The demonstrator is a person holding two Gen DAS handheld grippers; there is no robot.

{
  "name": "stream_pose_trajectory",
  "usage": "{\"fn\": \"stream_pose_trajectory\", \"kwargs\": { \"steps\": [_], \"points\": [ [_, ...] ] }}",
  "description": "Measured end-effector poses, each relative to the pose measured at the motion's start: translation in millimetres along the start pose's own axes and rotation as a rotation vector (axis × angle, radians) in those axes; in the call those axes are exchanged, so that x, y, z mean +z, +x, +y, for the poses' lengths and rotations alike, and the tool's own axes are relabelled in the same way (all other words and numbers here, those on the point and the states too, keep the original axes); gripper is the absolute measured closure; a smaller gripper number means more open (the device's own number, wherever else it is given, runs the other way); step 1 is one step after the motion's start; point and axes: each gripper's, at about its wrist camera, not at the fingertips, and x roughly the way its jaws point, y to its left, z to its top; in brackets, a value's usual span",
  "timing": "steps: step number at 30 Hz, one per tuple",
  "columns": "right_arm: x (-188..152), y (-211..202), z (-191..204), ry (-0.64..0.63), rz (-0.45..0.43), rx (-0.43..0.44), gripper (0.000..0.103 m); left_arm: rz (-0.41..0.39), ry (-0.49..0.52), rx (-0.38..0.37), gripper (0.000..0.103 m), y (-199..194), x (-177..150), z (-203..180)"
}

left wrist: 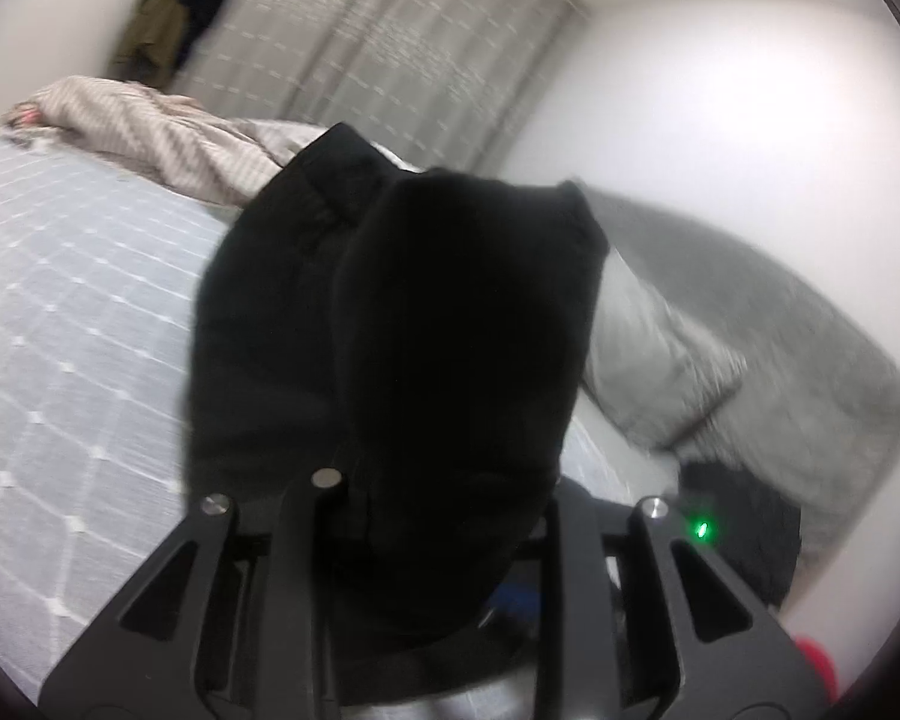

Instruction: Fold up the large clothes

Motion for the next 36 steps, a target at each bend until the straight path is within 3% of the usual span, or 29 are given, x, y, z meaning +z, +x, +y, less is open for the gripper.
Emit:
{"fn": "stream_pose_trajectory", "kwargs": {
  "steps": [6, 11, 13, 17, 21, 24, 27, 32, 36],
  "points": [
    [11, -39, -70, 0.279, -0.086, 0.017, 0.033, 0.193, 0.117, -0.096, 0.070, 44, -47, -34],
    [15, -62, -111, 0.435, -0.146, 0.044, 0.033, 0.437, 0.177, -0.180, 0.066, 89, -99, -30],
    [13, -67, -122, 0.480, -0.160, 0.063, 0.033, 0.440, 0.186, -0.224, 0.065, 92, -111, -21],
    [14, -68, -130, 0.521, -0.161, 0.122, 0.033, 0.449, 0.152, -0.288, 0.058, 79, -103, -14],
    [24, -57, -140, 0.517, -0.140, 0.150, 0.027, 0.492, 0.105, -0.418, 0.035, 55, -87, -12],
    [23, -53, -135, 0.514, -0.099, 0.173, 0.024, 0.492, 0.067, -0.537, 0.028, 32, -77, -3],
    [23, -49, -127, 0.482, -0.063, 0.143, 0.023, 0.440, 0.055, -0.481, 0.025, 16, -64, 11],
    [29, -30, -110, 0.379, 0.008, 0.020, 0.023, 0.356, 0.055, -0.190, 0.025, 18, -44, 47],
    [32, -15, -90, 0.273, 0.057, -0.046, 0.026, 0.320, 0.023, -0.059, 0.026, 17, -42, 74]
  ]
}}
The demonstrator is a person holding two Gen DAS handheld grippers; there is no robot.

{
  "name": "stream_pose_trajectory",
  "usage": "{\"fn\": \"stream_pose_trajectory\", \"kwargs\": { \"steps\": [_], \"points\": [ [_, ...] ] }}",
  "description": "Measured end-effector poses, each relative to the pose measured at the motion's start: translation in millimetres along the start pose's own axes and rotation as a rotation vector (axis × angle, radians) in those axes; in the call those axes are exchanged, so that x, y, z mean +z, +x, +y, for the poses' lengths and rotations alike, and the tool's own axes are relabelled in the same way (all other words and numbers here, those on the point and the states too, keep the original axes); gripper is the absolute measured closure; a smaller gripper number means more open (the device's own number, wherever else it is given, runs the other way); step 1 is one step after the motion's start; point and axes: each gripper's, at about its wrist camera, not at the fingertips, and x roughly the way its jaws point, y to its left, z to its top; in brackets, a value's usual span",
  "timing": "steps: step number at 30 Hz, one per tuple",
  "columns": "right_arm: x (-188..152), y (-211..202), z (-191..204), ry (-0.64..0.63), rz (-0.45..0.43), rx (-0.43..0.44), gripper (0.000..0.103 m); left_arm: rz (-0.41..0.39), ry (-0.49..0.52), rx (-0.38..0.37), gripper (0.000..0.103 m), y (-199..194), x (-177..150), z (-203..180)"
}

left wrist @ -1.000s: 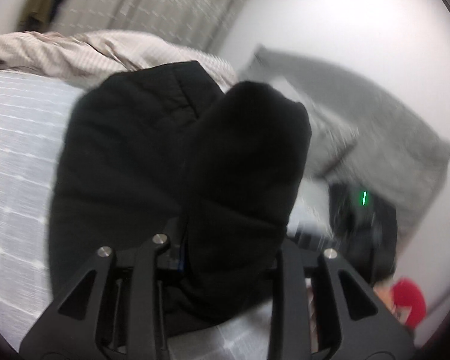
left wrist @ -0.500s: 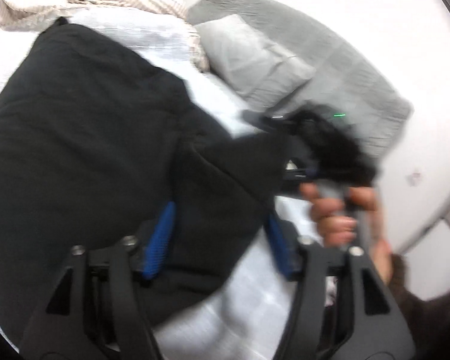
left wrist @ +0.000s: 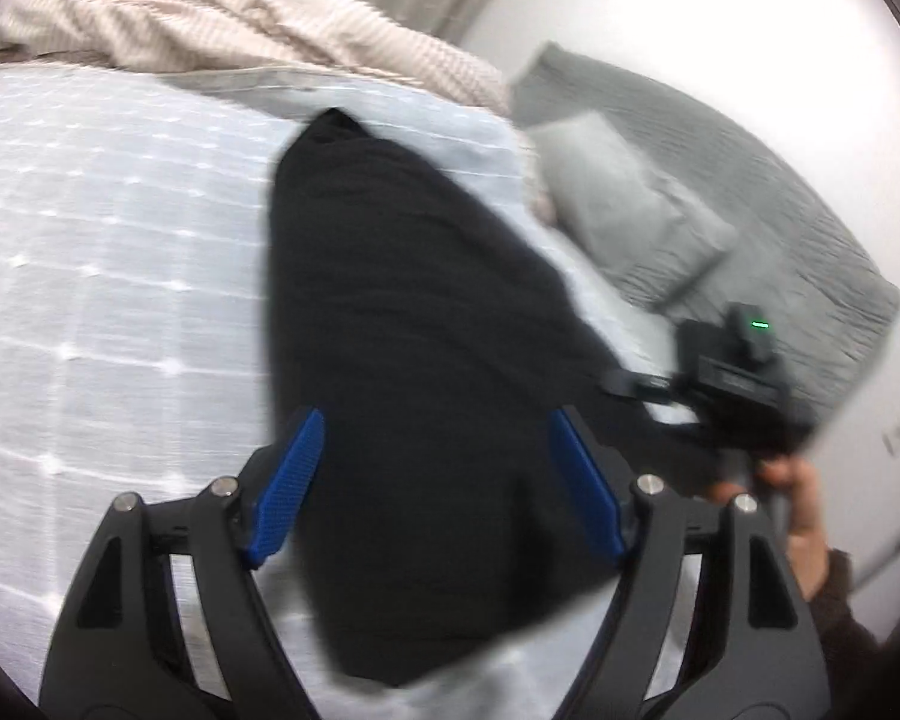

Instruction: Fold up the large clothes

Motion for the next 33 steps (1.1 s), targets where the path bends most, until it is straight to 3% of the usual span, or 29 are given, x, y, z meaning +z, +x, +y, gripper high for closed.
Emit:
{"fn": "stream_pose_trajectory", "kwargs": {
  "steps": [2, 4, 6, 11, 13, 16, 17, 19, 20, 23, 25, 27, 30, 33],
  "points": [
    [1, 7, 11, -0.049, 0.019, 0.019, 0.058, 0.007, -0.032, 0.018, 0.026, 3, -2, 10],
    [5, 6, 20, -0.094, -0.007, 0.002, 0.073, 0.010, -0.061, 0.015, 0.026, 8, -2, 13],
    [10, -3, 29, -0.136, -0.057, 0.006, 0.076, 0.005, -0.068, 0.008, 0.026, 9, 0, 9],
    [32, -38, 30, -0.191, -0.170, 0.013, 0.077, -0.001, -0.026, -0.017, 0.029, 14, -1, -9],
    [38, -48, 16, -0.191, -0.188, -0.023, 0.077, 0.012, 0.001, -0.036, 0.033, 20, -3, -19],
    [46, -53, -25, -0.093, -0.175, -0.032, 0.076, 0.029, 0.038, -0.052, 0.035, 30, -7, -29],
    [47, -49, -42, -0.055, -0.151, -0.020, 0.075, 0.028, 0.058, -0.044, 0.035, 32, -8, -35],
    [46, -41, -67, 0.001, -0.102, 0.011, 0.060, 0.027, 0.104, -0.004, 0.035, 35, -9, -45],
    [44, -40, -78, 0.040, -0.098, 0.035, 0.057, 0.027, 0.113, 0.004, 0.035, 36, -10, -47],
    [46, -58, -86, 0.104, -0.132, 0.083, 0.053, 0.030, 0.099, 0.002, 0.035, 34, -9, -43],
    [51, -77, -82, 0.089, -0.190, 0.084, 0.051, 0.032, 0.076, -0.012, 0.035, 33, -9, -39],
    [58, -89, -74, 0.056, -0.216, 0.145, 0.051, 0.031, 0.072, -0.016, 0.035, 32, -9, -37],
    [68, -78, -65, 0.039, -0.145, 0.211, 0.051, 0.028, 0.079, -0.006, 0.035, 33, -10, -40],
    [76, -48, -62, 0.023, -0.045, 0.111, 0.051, 0.030, 0.084, 0.001, 0.034, 33, -10, -41]
  ]
}}
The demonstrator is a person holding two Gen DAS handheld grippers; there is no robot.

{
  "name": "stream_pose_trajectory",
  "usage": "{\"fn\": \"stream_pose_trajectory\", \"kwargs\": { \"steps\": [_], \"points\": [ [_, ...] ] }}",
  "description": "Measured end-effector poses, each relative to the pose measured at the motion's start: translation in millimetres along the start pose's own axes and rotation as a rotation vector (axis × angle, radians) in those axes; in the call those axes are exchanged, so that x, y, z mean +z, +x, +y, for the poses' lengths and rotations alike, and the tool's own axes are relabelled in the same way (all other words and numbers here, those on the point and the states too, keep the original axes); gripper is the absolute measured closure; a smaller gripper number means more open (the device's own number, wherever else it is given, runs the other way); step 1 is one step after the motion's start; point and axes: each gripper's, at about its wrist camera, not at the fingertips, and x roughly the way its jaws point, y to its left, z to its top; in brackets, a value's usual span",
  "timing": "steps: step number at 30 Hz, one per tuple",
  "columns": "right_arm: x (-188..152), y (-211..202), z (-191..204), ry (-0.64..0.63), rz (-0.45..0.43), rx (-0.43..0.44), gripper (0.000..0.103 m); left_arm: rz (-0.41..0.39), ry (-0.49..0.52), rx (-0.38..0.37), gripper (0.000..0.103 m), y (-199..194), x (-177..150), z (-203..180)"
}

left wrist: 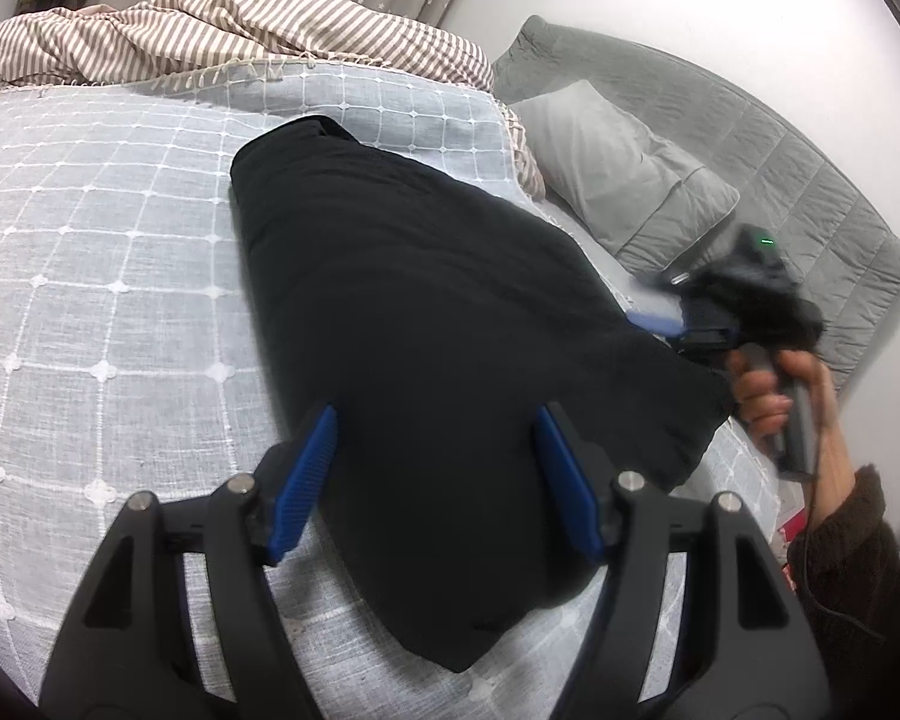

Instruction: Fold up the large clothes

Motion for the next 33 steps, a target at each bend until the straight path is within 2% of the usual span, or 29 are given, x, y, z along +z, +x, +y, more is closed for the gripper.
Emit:
{"fn": "stream_pose_trajectory", "kwargs": {
  "steps": [1, 2, 3, 5, 8, 10, 12, 14, 16, 18, 20, 22, 23, 27, 29, 33],
  "points": [
    [0, 9, -4, -0.005, 0.029, -0.049, 0.052, 0.002, 0.000, 0.001, 0.033, 0, 1, 0],
    [-3, 20, -6, -0.016, 0.072, -0.047, 0.056, 0.004, 0.001, 0.004, 0.033, 1, 1, 0],
    [-5, 28, -5, -0.026, 0.101, -0.016, 0.075, 0.006, 0.003, 0.009, 0.029, 2, 1, 0],
    [-7, 36, 12, -0.107, 0.107, -0.037, 0.084, 0.012, 0.002, 0.028, 0.027, 5, 3, 2],
    [-2, 16, 43, -0.215, 0.004, -0.066, 0.087, 0.010, -0.002, 0.037, 0.027, 7, 8, 0],
    [6, -5, 51, -0.221, -0.066, -0.028, 0.087, 0.006, 0.002, 0.018, 0.027, 8, 12, -5],
    [14, -15, 52, -0.255, -0.087, -0.112, 0.087, 0.015, 0.010, 0.011, 0.025, 10, 13, -10],
    [16, -6, 37, -0.262, -0.045, -0.250, 0.087, 0.040, 0.019, 0.008, 0.022, 17, 14, -16],
    [13, 13, 6, -0.205, 0.021, -0.320, 0.080, 0.052, 0.020, 0.017, 0.018, 23, 13, -20],
    [7, 23, -11, -0.158, 0.031, -0.302, 0.075, 0.061, 0.025, 0.041, 0.016, 26, 13, -22],
    [7, 16, -14, -0.117, -0.013, -0.256, 0.066, 0.068, 0.022, 0.059, 0.015, 27, 14, -21],
    [5, 2, -13, -0.092, -0.039, -0.276, 0.056, 0.066, 0.019, 0.079, 0.014, 24, 18, -21],
    [3, -7, -8, -0.100, -0.058, -0.293, 0.054, 0.061, 0.024, 0.103, 0.014, 23, 20, -21],
    [-8, -32, 19, -0.204, -0.128, -0.331, 0.034, 0.047, 0.049, 0.178, 0.013, 24, 29, -27],
    [-16, -34, 26, -0.248, -0.130, -0.361, 0.032, 0.059, 0.042, 0.204, 0.013, 28, 30, -30],
    [-28, -26, 5, -0.253, -0.089, -0.418, 0.031, 0.086, 0.029, 0.226, 0.011, 35, 27, -35]
  ]
}}
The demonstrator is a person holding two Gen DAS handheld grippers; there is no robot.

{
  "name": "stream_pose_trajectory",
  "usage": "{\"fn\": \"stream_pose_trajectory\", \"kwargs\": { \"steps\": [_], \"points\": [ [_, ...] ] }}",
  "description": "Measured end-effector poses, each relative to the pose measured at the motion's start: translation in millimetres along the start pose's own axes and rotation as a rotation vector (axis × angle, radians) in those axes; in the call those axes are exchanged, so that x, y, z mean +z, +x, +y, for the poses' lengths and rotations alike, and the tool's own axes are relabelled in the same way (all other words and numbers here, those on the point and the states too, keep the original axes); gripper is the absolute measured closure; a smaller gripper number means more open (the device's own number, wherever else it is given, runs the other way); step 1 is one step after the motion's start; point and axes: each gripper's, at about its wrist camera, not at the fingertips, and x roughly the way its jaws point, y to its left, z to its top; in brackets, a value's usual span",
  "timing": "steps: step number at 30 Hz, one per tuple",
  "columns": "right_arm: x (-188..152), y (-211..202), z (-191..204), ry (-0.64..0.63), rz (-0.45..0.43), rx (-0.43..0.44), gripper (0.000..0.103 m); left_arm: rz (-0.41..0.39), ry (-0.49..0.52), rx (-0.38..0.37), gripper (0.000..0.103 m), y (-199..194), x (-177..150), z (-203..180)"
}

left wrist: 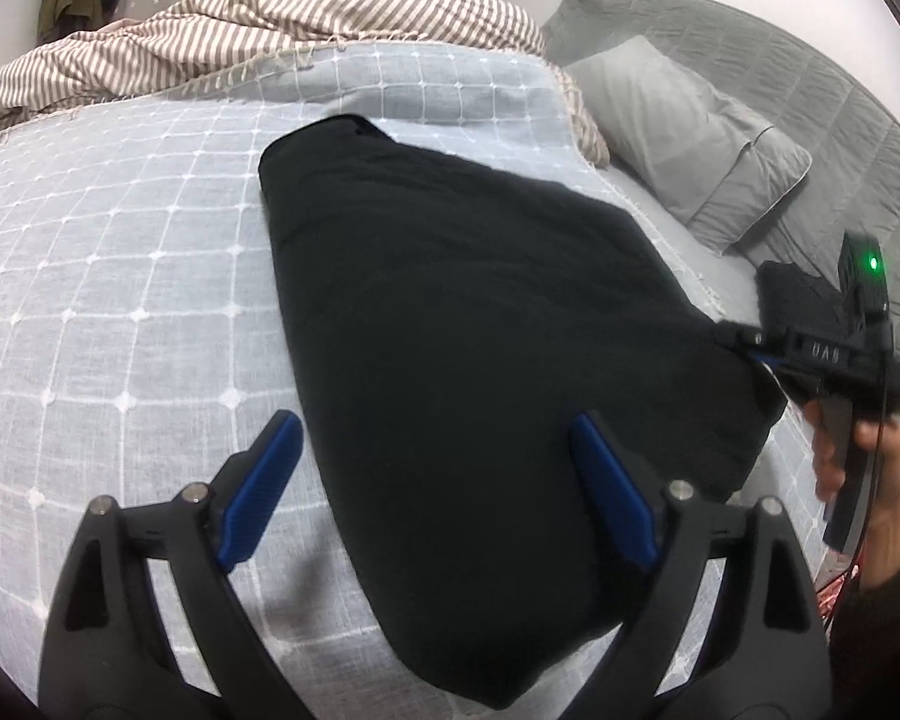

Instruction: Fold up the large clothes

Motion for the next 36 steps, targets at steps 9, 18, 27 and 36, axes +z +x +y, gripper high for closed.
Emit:
{"fn": "stream_pose_trajectory", "kwargs": {
  "steps": [9, 18, 27, 36],
  "points": [
    [-16, 1, -31, 0.084, 0.067, 0.055, 0.014, 0.061, 0.068, 0.049, 0.000, -7, -4, -11],
    [0, -39, -14, 0.010, 0.046, -0.062, 0.008, 0.127, -0.199, -0.133, 0.000, -9, 6, 31],
    [7, -35, -7, -0.065, 0.146, -0.043, 0.008, 0.121, -0.262, -0.197, 0.000, -5, 8, 56],
    [20, 17, -47, 0.213, 0.263, 0.300, 0.008, 0.266, -0.366, -0.330, 0.001, 42, 22, 80]
  ]
}}
